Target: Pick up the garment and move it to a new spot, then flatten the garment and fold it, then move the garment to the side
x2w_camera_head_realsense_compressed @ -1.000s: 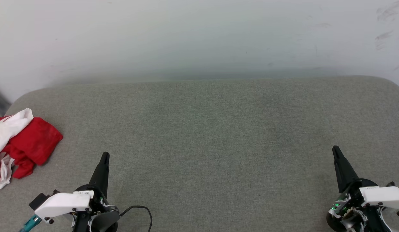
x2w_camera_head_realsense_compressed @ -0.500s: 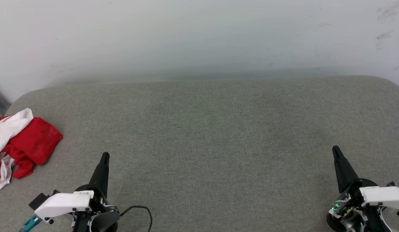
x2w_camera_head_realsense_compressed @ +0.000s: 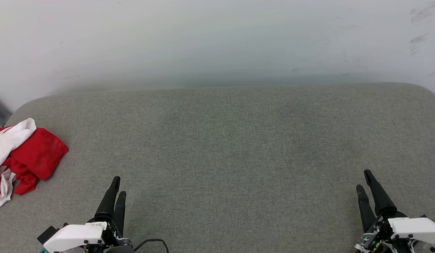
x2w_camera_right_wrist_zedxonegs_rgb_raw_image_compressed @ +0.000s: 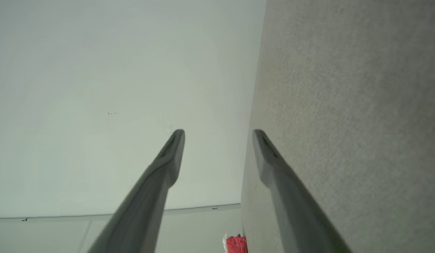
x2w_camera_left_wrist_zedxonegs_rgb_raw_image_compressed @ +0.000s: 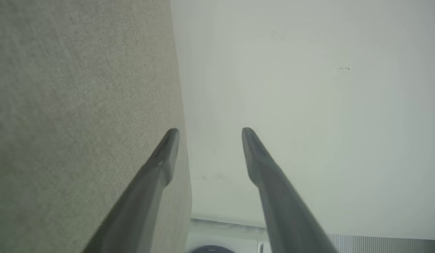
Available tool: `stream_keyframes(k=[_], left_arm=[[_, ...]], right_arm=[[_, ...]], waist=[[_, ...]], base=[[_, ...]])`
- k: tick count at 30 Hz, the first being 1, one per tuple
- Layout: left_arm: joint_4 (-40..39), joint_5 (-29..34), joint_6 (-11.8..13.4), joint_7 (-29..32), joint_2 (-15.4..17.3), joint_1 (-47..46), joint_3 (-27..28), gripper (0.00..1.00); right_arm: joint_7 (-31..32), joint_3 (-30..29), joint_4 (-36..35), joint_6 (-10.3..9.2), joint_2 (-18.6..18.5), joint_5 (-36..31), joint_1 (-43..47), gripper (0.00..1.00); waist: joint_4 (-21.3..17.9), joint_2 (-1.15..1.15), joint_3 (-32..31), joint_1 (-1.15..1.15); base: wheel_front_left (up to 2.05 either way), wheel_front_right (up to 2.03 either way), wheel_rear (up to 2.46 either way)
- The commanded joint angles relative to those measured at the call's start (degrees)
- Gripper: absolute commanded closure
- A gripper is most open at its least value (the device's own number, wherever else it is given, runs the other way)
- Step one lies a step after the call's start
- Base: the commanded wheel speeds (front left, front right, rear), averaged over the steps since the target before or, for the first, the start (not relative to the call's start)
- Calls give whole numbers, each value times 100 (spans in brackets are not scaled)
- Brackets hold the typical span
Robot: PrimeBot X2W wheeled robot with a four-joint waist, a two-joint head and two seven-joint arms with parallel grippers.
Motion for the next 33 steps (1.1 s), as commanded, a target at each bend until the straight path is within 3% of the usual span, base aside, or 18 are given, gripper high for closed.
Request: stream_keyframes(k=[1, 13, 19, 33], left_arm=[[-120, 27, -2, -53, 6, -87, -21, 0], [-292, 227, -4, -391, 8, 45, -56, 0], [-306, 614, -6, -543, 10, 95, 124, 0], [-725, 2147, 30, -863, 12, 51, 605, 0]], right_arm=[[-48, 20, -125, 1, -1, -47, -71, 0], [-388, 50, -278, 2, 0, -549, 67, 0], [-540, 18, -367, 2, 1, -1001, 90, 0], [-860, -93, -1111, 3, 1, -3258, 87, 0]], waist=[[-1, -1, 0, 0], [-3, -1, -10, 0], [-5, -1, -16, 0], [-2, -1, 4, 0]], base=[[0, 0, 0], [0, 0, 0], [0, 0, 0], [0, 0, 0]])
